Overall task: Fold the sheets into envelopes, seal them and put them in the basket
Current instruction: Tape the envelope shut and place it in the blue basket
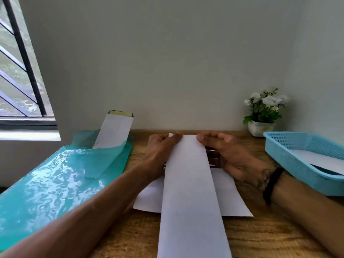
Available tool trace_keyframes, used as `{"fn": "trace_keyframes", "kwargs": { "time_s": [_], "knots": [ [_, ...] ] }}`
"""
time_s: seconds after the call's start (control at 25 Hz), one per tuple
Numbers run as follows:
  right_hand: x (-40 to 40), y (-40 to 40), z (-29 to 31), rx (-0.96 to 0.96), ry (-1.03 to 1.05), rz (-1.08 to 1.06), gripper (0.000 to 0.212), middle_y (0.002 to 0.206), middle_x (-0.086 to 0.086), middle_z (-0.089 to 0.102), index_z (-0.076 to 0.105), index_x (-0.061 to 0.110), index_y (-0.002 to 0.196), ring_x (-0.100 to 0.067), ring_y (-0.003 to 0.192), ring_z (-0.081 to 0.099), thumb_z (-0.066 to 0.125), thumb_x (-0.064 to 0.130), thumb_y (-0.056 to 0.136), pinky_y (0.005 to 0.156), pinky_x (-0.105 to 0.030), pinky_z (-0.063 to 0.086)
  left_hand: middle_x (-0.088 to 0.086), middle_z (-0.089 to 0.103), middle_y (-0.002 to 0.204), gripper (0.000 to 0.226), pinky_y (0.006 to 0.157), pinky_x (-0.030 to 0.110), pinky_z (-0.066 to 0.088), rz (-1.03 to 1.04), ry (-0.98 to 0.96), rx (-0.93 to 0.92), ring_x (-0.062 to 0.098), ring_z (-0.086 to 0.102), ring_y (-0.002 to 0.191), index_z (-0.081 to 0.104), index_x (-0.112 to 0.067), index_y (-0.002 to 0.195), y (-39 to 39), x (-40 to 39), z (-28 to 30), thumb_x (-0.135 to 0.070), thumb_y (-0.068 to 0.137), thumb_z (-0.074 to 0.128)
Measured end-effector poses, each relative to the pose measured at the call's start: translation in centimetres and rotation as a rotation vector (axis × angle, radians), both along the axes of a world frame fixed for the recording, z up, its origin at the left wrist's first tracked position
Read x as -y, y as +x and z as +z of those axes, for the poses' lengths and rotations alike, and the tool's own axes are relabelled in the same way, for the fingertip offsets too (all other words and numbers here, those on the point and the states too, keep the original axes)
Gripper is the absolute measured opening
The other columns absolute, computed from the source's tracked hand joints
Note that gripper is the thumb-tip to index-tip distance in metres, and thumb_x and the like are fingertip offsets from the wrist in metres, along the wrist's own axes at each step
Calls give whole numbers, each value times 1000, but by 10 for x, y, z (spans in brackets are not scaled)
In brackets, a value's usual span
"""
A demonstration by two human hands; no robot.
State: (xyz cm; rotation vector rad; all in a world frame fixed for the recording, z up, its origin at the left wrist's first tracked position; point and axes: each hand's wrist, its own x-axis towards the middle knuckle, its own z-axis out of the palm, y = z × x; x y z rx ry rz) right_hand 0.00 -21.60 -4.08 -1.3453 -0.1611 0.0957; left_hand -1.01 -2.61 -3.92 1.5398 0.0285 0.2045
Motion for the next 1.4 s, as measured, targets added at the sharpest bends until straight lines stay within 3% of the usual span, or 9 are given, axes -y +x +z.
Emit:
{"fn": "trace_keyframes", "kwargs": {
  "time_s": [0.16,0.28,0.4,0.52,0.68,0.88,1.04,1.2,1.4],
  "knots": [
    [5,-15,15,-96,-204,363,45,119,-19,76,68,11,126,-32,99,75,80,11,82,82,-40,65,10,73,89,26,77,43,64,200,-78,34,31,73,88,68,-13,85,16,-24,3,-35,95,74],
    [4,-13,16,-80,-183,292,50,115,-20,77,64,4,126,-31,94,77,80,-1,79,76,-38,66,10,73,101,31,78,39,61,193,-96,41,29,70,97,68,-13,97,26,-31,4,-43,96,70],
    [3,-10,11,-26,-276,82,55,99,-17,81,65,1,122,-31,85,80,89,4,72,68,-37,66,2,60,133,61,103,43,50,235,505,185,24,60,120,52,-25,143,25,-33,-2,-61,95,60],
    [9,-3,13,189,-676,-160,36,82,-10,81,70,9,103,-21,67,78,91,22,76,56,-28,61,0,61,141,43,103,34,43,56,963,429,20,55,129,61,-28,138,13,-23,-7,-53,103,52],
    [45,9,37,530,-1154,-467,20,104,-1,77,74,18,106,-10,87,70,79,24,88,74,-22,53,-6,57,149,48,113,44,42,-107,1236,352,18,53,134,64,-32,136,8,-10,-16,-61,103,43],
    [78,24,39,272,-1551,-119,76,130,2,64,57,28,138,-18,110,63,91,36,71,94,-35,55,-9,66,139,48,108,43,47,-120,1198,343,18,61,125,68,-35,127,11,-14,-22,-65,99,45],
    [78,26,33,346,-1396,-145,63,123,2,72,64,24,131,-11,100,67,91,23,74,84,-25,53,-5,70,133,36,99,33,51,-24,1099,492,16,65,118,71,-27,127,5,-10,-11,-49,102,56],
    [52,9,35,584,-800,-183,65,114,10,75,68,25,128,-3,99,74,96,24,69,89,-25,62,-20,74,102,35,74,10,54,-9,816,499,-7,67,93,74,-35,115,0,-2,3,-60,93,62],
    [10,-14,24,865,-647,-299,49,111,21,72,70,30,116,4,99,70,79,50,73,81,-9,56,-13,79,94,42,82,34,65,-107,453,439,4,76,87,75,-35,109,-7,10,11,-66,83,69]
  ]
}}
